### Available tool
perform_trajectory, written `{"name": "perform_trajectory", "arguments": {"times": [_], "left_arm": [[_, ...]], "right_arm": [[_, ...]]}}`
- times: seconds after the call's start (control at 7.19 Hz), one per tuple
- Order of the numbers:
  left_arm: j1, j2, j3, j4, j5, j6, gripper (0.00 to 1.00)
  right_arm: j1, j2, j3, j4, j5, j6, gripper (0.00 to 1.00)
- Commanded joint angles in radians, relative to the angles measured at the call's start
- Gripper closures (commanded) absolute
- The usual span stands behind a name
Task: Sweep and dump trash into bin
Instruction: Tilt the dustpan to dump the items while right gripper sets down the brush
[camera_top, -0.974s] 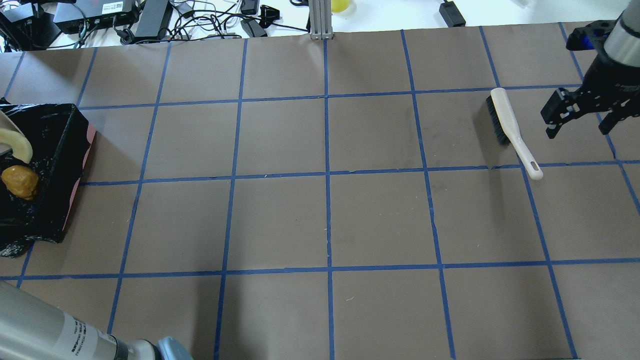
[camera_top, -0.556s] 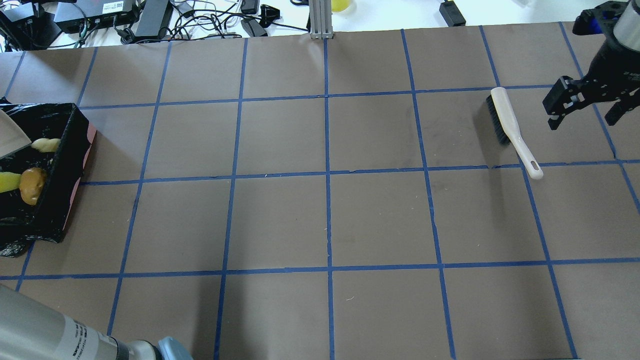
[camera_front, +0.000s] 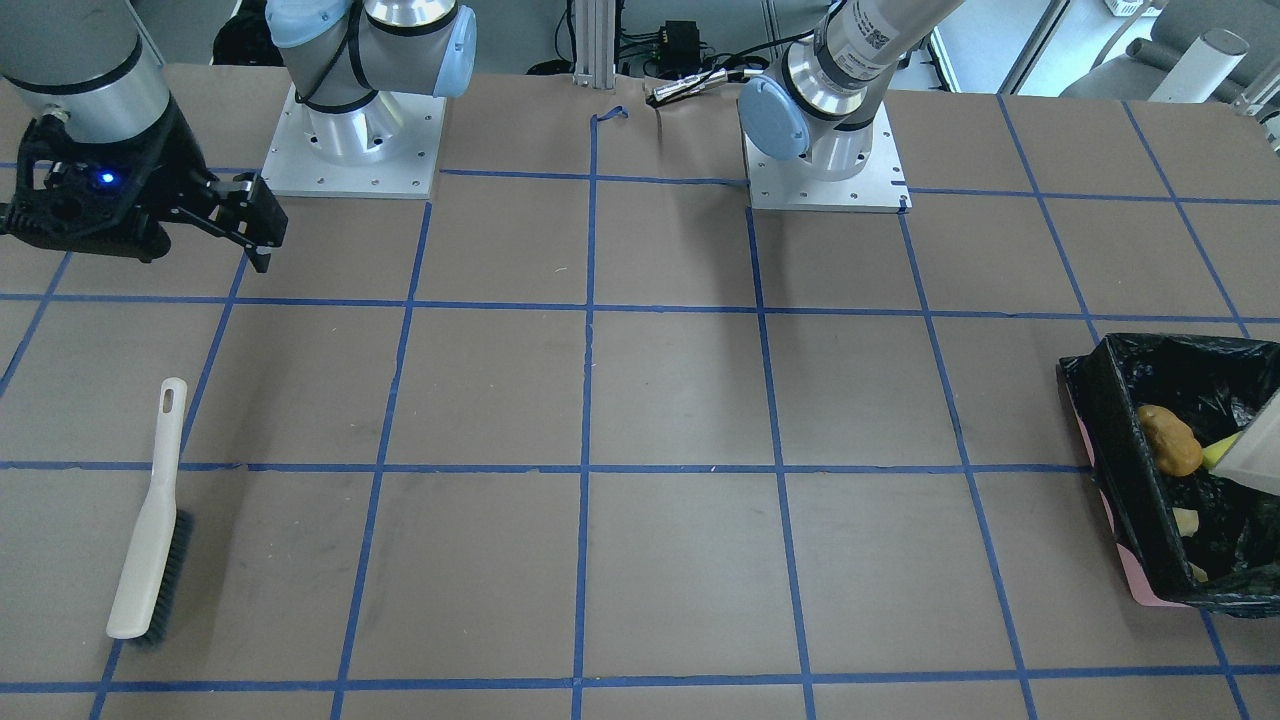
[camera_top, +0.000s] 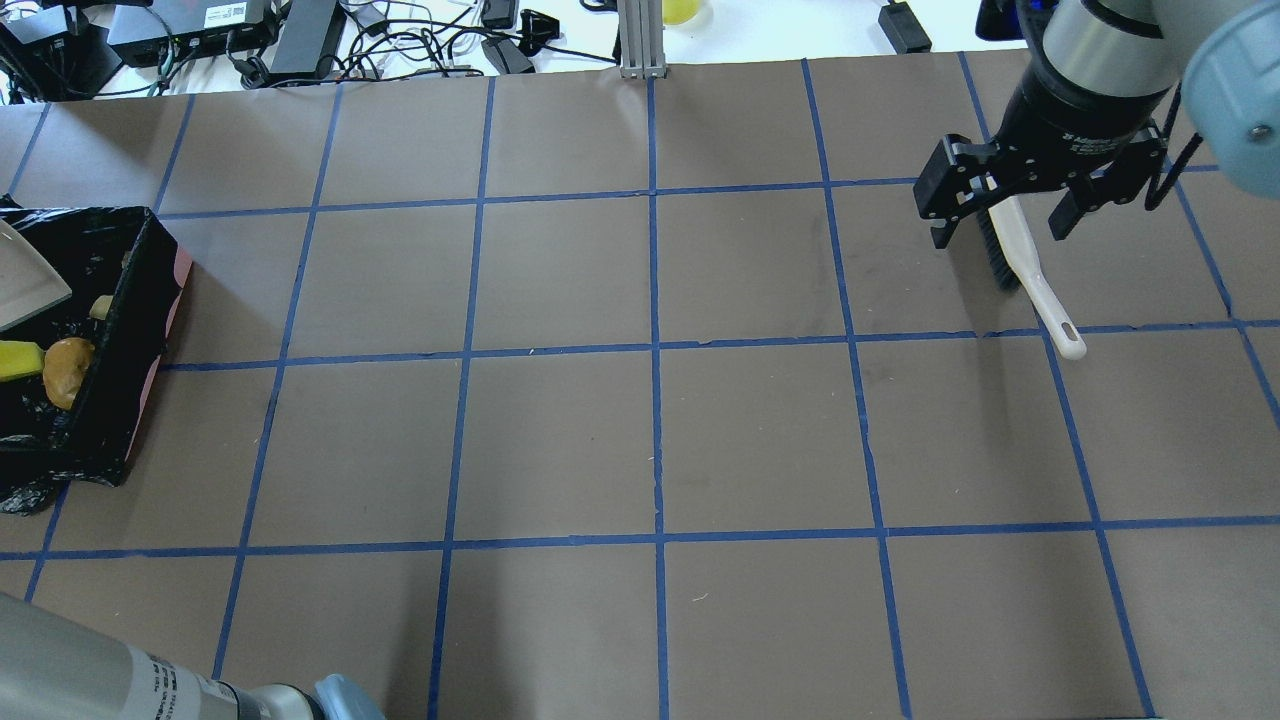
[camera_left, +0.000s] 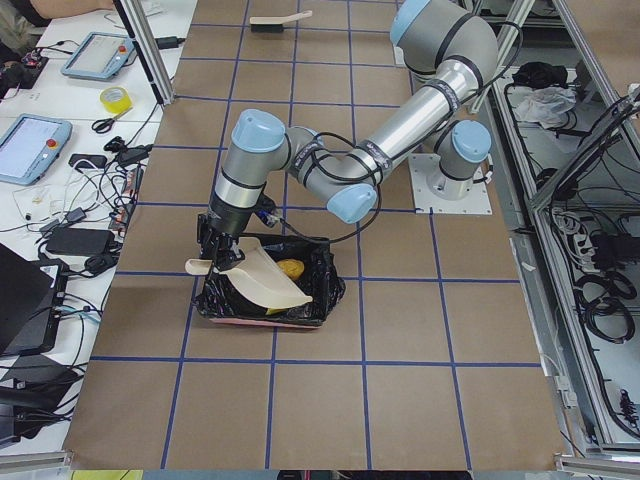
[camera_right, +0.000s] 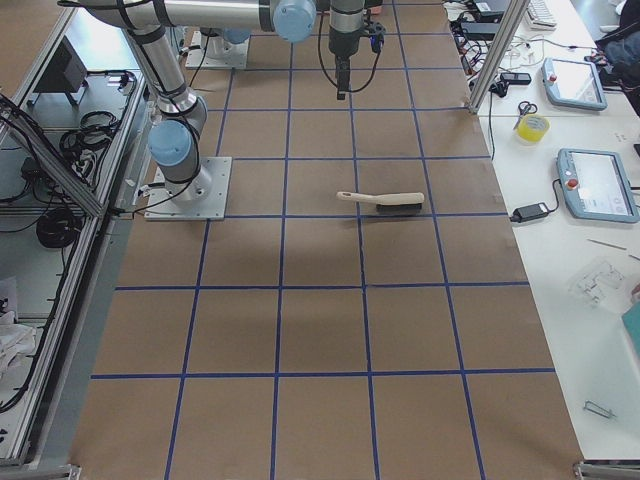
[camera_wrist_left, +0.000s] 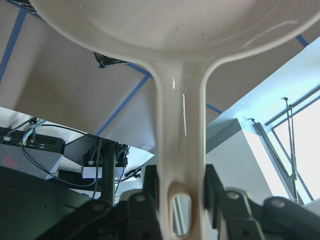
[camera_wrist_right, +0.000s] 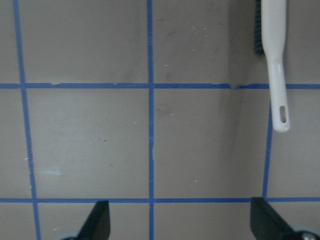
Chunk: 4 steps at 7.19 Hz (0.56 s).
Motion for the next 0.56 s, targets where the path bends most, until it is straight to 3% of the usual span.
{"name": "perform_trajectory", "arguments": {"times": [0.0, 0.14, 0.42], "left_arm": [[-0.003, 0.011, 0.131, -0.293, -0.023, -0.172, 1.0], [-0.038, 0.01, 0.203, -0.427, -0.018, -0.284, 1.0], [-0.133, 0.012, 0.229, -0.553, -0.009, -0.533, 1.0]], "right_arm": [[0.008, -0.014, 0.009, 0.004, 0.044, 0.001, 0.0], [0.008, -0.015, 0.015, 0.005, 0.03, 0.002, 0.0], [0.008, -0.015, 0.018, 0.005, 0.03, 0.002, 0.0]]}}
